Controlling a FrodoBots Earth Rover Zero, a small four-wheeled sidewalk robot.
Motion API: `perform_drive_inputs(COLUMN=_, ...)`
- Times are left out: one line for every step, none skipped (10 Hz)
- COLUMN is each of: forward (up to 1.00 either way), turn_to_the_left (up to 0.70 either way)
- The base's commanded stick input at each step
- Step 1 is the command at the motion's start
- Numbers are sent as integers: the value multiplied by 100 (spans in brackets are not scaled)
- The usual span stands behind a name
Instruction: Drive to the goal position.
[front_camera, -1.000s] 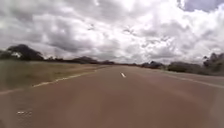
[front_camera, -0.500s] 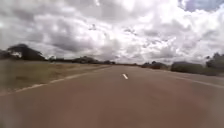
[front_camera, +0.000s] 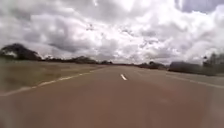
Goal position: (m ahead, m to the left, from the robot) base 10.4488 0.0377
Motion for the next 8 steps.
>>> perform_drive_inputs(forward=100, turn_to_the_left=0)
perform_drive_inputs(forward=100, turn_to_the_left=0)
perform_drive_inputs(forward=100, turn_to_the_left=0)
perform_drive_inputs(forward=100, turn_to_the_left=0)
perform_drive_inputs(forward=100, turn_to_the_left=-2)
perform_drive_inputs(forward=100, turn_to_the_left=-6)
perform_drive_inputs(forward=100, turn_to_the_left=-27)
perform_drive_inputs(forward=100, turn_to_the_left=-30)
